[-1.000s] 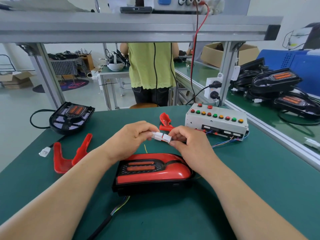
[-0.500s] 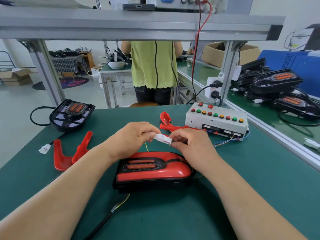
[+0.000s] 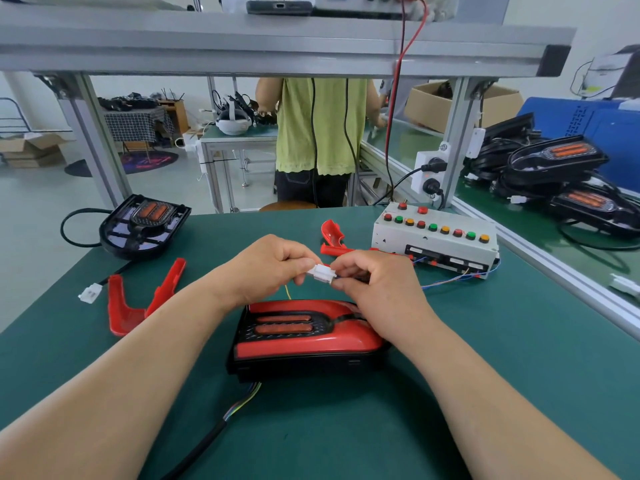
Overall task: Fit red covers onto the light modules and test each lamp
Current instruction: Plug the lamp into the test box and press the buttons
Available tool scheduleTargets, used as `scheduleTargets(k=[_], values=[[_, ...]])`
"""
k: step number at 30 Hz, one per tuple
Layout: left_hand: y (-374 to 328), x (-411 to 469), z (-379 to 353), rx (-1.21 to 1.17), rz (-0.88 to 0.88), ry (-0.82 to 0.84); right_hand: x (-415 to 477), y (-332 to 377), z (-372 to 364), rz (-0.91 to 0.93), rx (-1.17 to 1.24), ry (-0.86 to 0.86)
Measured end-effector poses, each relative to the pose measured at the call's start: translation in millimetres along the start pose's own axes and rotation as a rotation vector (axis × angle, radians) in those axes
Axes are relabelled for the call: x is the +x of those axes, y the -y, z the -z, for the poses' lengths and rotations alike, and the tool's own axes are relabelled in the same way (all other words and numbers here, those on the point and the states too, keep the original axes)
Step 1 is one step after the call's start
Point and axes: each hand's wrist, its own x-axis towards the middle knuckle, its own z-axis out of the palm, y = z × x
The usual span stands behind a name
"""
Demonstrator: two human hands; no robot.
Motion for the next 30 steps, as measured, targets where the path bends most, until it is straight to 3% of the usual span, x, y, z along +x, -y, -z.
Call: scheduleTargets(k=[7, 11, 18, 22, 25, 30], values=[[9, 2, 2, -0.046, 0.010, 0.030, 4, 0, 1, -0.064, 0.016, 0.080], [33, 8, 4, -0.007, 0.071, -0.034, 24, 2, 20, -0.185, 0.087, 0.136], [58, 26, 2, 0.085, 0.127, -0.003, 57, -28, 37, -0.214, -0.460, 0.129], [54, 39, 5, 0.235, 0.133, 0.124, 73, -46, 36, -0.253, -0.771, 0.142], [51, 46, 7, 0.334, 0.123, 0.168, 81, -58, 38, -0.261, -0.887, 0.215], [64, 39, -2, 0.315, 0.091, 0.021, 91, -68, 49, -0.279, -0.962, 0.294]])
